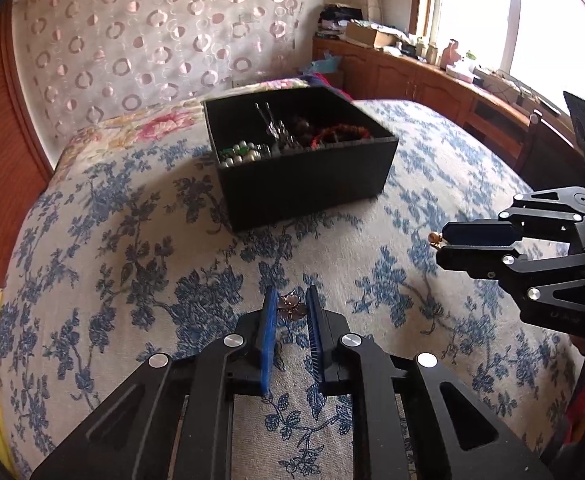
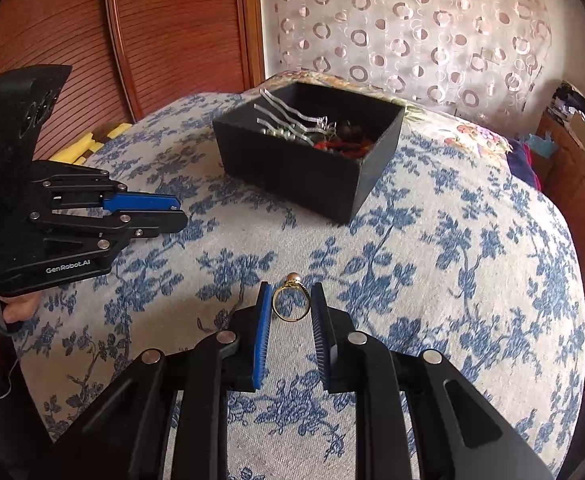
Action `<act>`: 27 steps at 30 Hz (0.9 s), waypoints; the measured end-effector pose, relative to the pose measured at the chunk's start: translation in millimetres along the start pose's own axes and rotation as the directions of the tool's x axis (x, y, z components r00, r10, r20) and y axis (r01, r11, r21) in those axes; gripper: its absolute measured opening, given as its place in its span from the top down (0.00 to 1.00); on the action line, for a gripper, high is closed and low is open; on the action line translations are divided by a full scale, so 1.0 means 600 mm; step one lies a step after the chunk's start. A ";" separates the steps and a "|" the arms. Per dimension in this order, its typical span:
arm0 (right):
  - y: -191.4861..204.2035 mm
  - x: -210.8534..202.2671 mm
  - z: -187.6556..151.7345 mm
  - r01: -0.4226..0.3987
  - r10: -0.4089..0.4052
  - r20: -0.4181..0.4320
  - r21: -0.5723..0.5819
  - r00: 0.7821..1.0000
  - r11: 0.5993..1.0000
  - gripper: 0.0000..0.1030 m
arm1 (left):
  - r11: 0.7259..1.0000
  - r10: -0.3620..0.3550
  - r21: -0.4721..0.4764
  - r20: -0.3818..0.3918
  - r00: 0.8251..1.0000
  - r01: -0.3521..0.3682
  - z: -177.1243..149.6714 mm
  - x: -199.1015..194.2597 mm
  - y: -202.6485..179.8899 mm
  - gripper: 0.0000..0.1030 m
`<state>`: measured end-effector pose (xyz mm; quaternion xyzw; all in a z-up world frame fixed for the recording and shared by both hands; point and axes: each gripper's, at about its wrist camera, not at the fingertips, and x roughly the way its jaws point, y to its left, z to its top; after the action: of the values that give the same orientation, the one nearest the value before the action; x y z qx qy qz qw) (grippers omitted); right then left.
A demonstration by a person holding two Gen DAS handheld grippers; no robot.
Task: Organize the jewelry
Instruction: 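Carry the ring and charm into the black box and open both tools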
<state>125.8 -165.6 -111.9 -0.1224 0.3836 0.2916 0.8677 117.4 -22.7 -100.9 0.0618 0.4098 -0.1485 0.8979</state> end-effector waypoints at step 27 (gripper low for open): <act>-0.043 0.030 0.158 0.045 -0.048 0.104 0.032 0.993 0.998 0.71 | 0.999 0.052 -0.016 0.129 0.990 -0.051 0.103 -0.043 0.032 0.87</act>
<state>207.2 -137.6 -61.6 -0.1032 0.3387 0.2716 0.8949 151.9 -13.5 -41.4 0.0569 0.3500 -0.1264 0.9264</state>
